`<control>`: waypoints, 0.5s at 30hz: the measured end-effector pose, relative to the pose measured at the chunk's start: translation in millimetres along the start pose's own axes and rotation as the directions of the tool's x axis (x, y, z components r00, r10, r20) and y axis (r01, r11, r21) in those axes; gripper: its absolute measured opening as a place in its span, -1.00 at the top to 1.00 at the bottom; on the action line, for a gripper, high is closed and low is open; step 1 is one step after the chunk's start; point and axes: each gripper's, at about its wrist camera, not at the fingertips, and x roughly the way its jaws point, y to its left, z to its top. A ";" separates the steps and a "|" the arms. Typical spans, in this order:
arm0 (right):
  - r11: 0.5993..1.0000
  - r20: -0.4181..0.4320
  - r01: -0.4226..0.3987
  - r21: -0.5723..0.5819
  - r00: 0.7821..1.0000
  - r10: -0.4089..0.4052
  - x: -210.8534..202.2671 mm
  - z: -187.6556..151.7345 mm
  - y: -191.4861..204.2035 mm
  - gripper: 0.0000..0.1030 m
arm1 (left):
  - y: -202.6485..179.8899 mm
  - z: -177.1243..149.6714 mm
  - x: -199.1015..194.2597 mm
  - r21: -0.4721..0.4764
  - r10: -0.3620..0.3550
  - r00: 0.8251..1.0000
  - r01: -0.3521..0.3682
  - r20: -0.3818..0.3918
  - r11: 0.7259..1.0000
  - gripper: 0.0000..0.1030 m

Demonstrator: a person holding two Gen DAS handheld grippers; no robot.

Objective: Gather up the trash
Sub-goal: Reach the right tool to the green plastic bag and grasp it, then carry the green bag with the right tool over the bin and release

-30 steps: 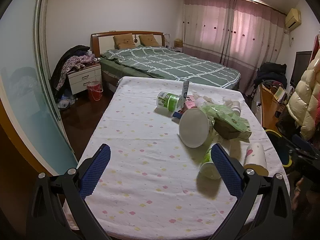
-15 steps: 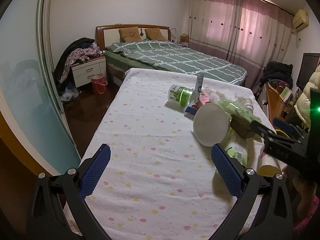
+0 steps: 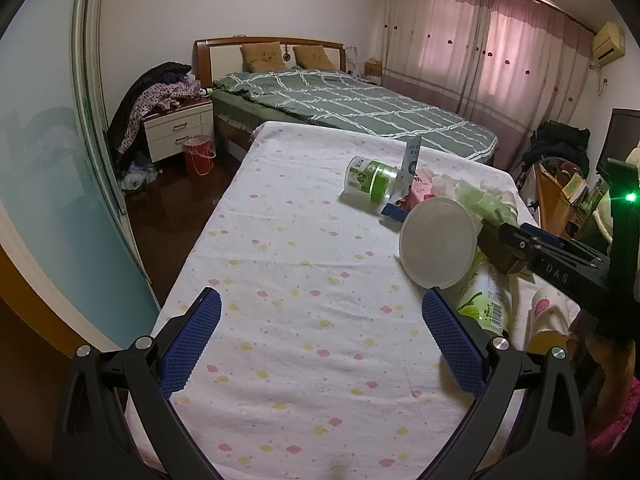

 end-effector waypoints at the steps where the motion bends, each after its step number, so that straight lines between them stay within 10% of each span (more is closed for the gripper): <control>1: 1.000 -0.001 0.002 0.000 1.000 -0.002 0.4 0.6 -0.8 0.63 | -0.3 -0.5 0.8 0.001 -0.001 1.000 0.001 -0.001 1.000 -0.93; 15: 0.999 0.118 0.035 0.024 0.992 -0.037 -37.3 16.8 -21.6 0.96 | -11.8 -2.7 10.2 0.026 -0.019 1.000 0.019 -0.013 0.999 -0.93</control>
